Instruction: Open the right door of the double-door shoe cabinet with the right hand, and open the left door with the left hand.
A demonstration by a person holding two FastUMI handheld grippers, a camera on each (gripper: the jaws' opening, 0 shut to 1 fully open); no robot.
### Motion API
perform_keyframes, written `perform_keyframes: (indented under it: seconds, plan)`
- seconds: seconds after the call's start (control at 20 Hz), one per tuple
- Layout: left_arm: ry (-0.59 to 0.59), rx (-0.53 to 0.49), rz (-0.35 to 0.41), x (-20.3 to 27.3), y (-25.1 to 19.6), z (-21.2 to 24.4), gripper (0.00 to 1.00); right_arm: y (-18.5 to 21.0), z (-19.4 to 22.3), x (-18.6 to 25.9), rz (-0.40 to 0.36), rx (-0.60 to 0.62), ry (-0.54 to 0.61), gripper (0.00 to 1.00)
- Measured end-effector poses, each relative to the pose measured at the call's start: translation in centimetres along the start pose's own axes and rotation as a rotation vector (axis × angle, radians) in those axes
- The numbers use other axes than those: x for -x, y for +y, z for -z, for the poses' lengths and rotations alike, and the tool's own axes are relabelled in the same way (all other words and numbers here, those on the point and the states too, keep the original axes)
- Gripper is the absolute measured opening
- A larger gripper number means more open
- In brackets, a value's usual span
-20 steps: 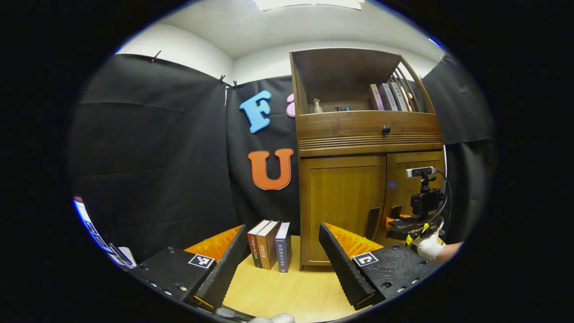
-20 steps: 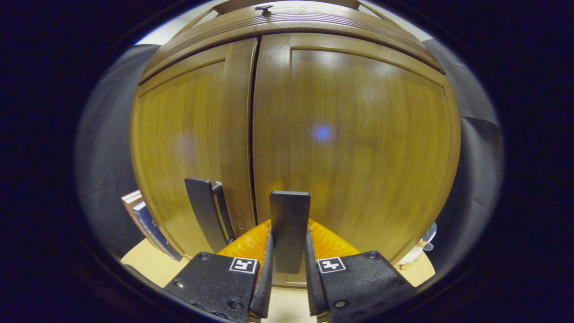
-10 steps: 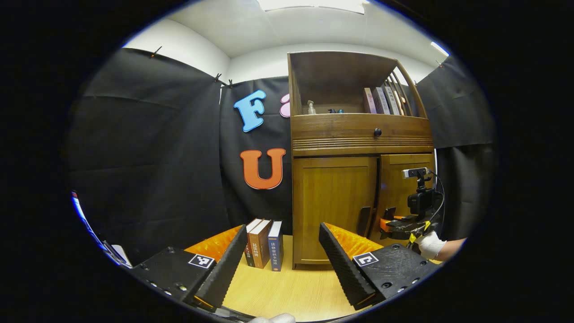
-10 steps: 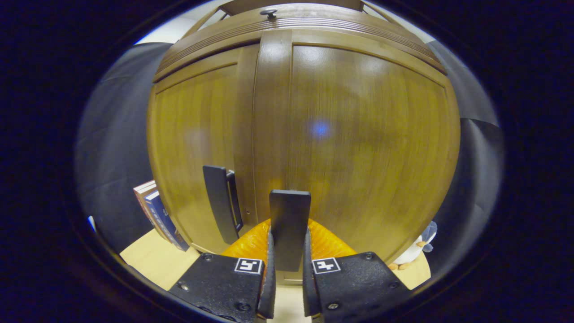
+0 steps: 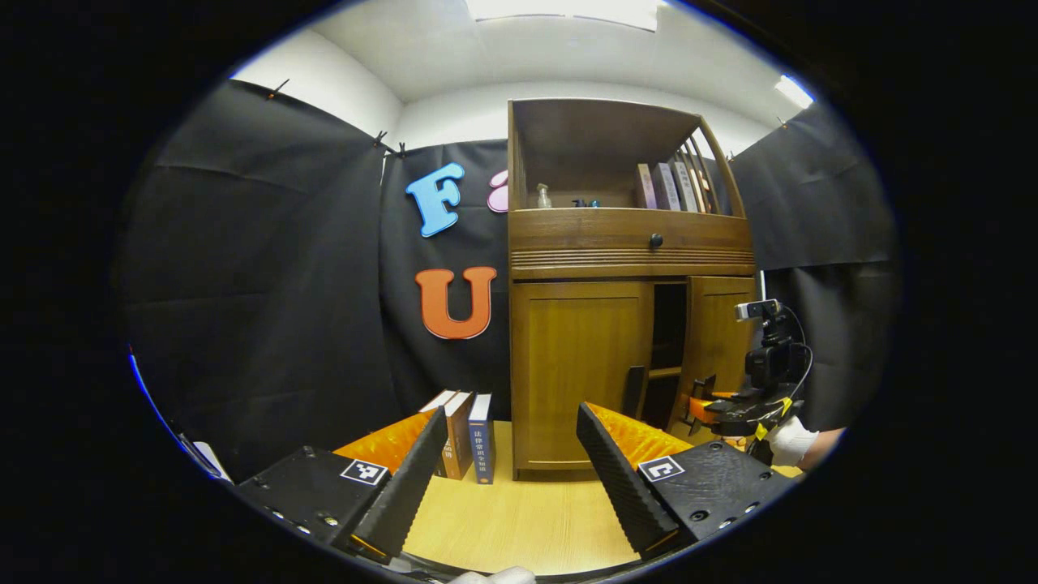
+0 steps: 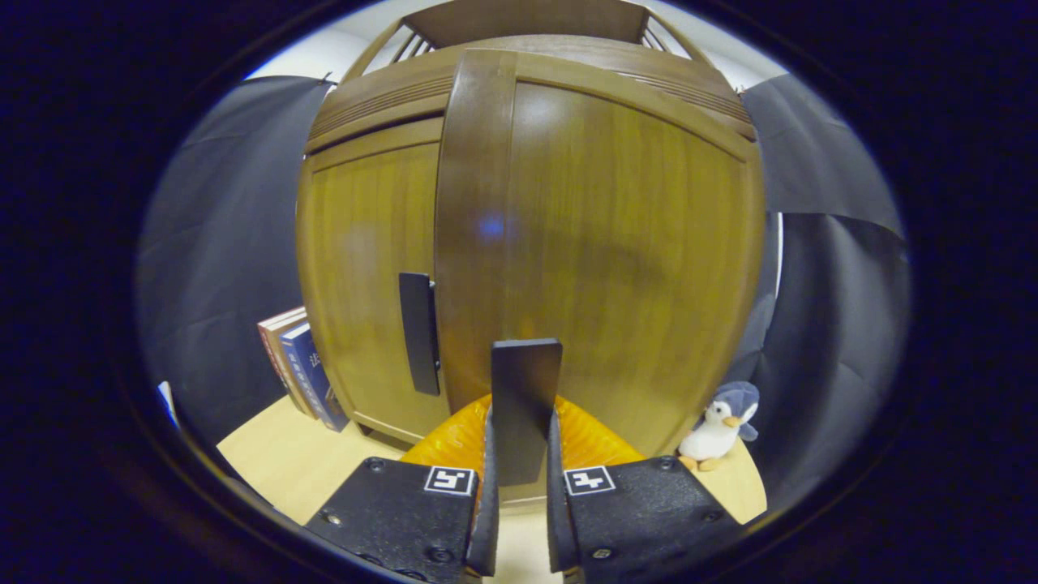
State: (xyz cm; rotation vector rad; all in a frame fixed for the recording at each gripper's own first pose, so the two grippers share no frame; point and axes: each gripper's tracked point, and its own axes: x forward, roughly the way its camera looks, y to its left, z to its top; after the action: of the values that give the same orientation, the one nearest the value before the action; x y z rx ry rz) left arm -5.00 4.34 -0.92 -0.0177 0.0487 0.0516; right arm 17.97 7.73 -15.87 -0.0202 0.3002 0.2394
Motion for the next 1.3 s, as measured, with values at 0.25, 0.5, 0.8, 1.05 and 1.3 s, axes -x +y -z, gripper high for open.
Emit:
perform_keyframes:
  seconds: [0.25,0.5,0.8,1.05,1.3]
  plan:
    - [-0.007,-0.006,0.084,0.9,-1.6,0.0,0.96,-2.5,1.3,4.0,0.048,-0.031,0.001,0.25]
    - [0.001,-0.005,0.172,1.8,-3.1,0.8,0.96,-5.3,2.5,7.4,0.122,-0.059,0.011,0.24]
    - [0.018,0.008,0.258,1.9,-5.4,1.8,0.96,-10.1,3.7,11.1,0.191,-0.132,0.036,0.14]
    - [0.002,-0.004,0.318,1.5,-8.7,1.6,0.96,-13.9,4.1,12.6,0.225,-0.129,0.058,0.05]
    - [-0.001,0.036,0.348,1.5,-13.5,1.4,0.96,-17.1,4.6,13.0,0.202,-0.069,0.089,0.04]
